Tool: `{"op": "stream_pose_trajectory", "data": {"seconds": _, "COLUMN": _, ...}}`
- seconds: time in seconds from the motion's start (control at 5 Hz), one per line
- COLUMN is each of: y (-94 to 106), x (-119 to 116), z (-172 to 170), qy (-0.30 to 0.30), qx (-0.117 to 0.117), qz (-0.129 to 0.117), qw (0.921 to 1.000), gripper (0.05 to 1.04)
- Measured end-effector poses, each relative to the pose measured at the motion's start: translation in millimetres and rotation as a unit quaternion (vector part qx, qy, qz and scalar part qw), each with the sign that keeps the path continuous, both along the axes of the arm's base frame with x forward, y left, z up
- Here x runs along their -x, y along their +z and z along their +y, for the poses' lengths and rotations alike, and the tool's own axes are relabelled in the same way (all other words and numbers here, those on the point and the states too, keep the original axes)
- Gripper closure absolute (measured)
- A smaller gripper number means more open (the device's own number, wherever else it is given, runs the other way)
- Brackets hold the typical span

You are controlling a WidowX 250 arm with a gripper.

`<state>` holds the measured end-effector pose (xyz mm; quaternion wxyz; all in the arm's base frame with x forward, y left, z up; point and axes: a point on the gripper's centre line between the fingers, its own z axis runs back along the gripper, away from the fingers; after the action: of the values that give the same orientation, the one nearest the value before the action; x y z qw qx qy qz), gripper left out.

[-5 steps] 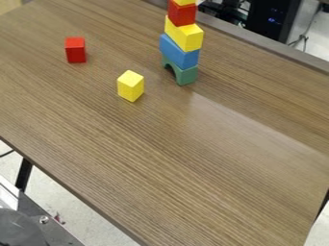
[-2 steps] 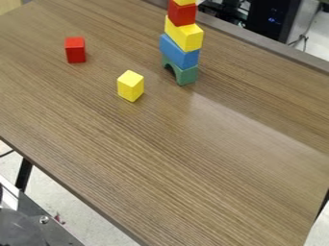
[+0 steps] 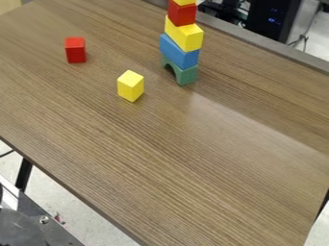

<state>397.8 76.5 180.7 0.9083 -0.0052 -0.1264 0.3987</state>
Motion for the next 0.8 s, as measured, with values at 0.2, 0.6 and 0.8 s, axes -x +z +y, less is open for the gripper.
{"op": "stream_pose_trajectory", "data": {"seconds": 0.2, "y": -14.7, "x": 0.2, "z": 0.4, "qy": 0.024, "qx": 0.004, "qz": 0.023, "qw": 0.9994, "gripper": 0.121}}
{"op": "stream_pose_trajectory", "data": {"seconds": 0.6, "y": -28.6, "x": 4.1, "z": -1.2, "qy": 0.049, "qx": 0.012, "qz": 0.028, "qw": 0.9983, "gripper": 0.509}}
{"op": "stream_pose_trajectory", "data": {"seconds": 0.8, "y": -27.6, "x": 6.0, "z": 0.9, "qy": 0.051, "qx": 0.012, "qz": 0.028, "qw": 0.9982, "gripper": 0.509}}
